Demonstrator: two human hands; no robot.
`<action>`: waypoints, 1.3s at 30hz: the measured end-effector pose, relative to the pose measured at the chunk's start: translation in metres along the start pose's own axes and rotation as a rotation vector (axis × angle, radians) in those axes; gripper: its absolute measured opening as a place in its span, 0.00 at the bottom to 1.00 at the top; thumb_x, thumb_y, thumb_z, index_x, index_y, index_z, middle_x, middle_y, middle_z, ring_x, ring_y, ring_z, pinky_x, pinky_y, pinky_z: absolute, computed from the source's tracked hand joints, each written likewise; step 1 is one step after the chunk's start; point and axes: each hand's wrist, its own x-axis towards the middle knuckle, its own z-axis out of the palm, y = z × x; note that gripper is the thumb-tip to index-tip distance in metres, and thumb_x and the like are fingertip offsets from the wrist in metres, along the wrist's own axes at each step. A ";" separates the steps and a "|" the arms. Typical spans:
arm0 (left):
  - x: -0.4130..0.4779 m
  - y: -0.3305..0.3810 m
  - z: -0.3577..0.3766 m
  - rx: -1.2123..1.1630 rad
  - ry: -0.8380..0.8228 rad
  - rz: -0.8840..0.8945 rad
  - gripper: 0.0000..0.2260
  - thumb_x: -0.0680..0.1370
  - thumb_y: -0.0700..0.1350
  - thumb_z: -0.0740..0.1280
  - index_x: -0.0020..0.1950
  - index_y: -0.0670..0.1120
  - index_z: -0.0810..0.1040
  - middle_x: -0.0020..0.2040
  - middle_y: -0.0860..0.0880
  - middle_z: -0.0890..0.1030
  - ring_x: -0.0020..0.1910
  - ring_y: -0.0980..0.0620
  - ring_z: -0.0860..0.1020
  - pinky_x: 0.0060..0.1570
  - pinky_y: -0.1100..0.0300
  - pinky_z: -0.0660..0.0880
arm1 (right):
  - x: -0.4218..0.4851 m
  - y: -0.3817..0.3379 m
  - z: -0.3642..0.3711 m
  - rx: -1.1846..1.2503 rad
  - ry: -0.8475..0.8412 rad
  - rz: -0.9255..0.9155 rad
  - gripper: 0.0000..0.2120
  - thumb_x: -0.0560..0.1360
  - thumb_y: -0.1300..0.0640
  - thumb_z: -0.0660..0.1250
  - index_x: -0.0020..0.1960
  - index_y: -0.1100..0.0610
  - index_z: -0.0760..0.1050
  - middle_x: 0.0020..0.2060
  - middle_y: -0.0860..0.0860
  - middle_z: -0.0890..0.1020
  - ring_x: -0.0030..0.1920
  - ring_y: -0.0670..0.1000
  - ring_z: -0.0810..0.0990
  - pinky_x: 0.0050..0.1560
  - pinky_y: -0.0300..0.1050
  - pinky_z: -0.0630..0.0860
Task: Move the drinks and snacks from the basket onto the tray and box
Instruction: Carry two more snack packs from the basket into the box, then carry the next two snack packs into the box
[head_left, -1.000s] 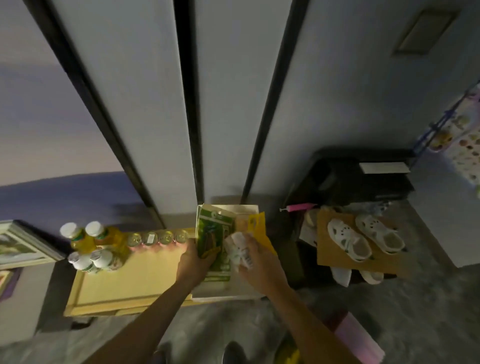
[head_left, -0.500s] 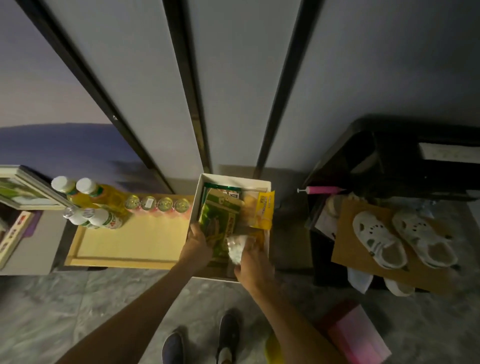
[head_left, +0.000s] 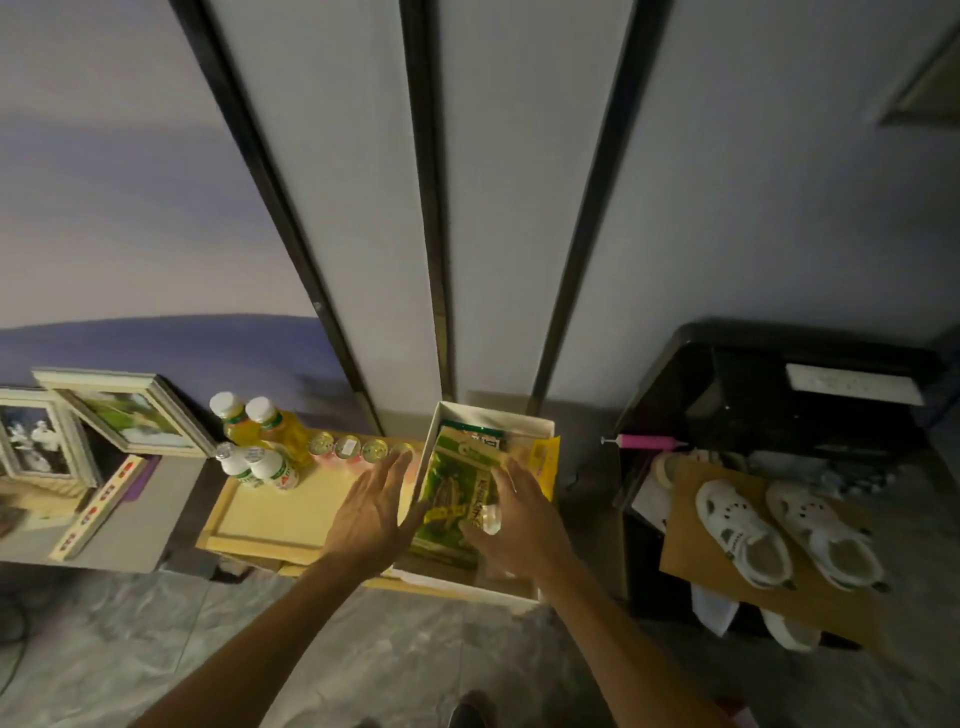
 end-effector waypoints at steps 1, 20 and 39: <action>-0.006 -0.006 -0.016 0.012 0.035 0.009 0.35 0.83 0.66 0.58 0.84 0.46 0.61 0.83 0.44 0.64 0.81 0.42 0.65 0.78 0.46 0.65 | 0.002 -0.010 -0.011 -0.009 0.027 -0.033 0.47 0.76 0.25 0.60 0.86 0.51 0.54 0.86 0.52 0.56 0.85 0.56 0.55 0.81 0.58 0.64; -0.330 -0.292 -0.284 0.089 0.639 -0.512 0.40 0.77 0.78 0.55 0.83 0.56 0.62 0.82 0.50 0.64 0.80 0.45 0.65 0.78 0.41 0.64 | 0.007 -0.441 -0.010 -0.062 0.018 -0.695 0.52 0.76 0.29 0.67 0.87 0.53 0.48 0.87 0.52 0.51 0.86 0.56 0.52 0.82 0.58 0.61; -0.598 -0.527 -0.327 0.008 0.664 -0.965 0.41 0.77 0.76 0.58 0.83 0.53 0.62 0.82 0.49 0.66 0.76 0.46 0.70 0.77 0.43 0.67 | -0.072 -0.813 0.206 -0.187 -0.219 -1.037 0.56 0.70 0.22 0.64 0.86 0.51 0.50 0.85 0.52 0.58 0.83 0.57 0.61 0.76 0.58 0.69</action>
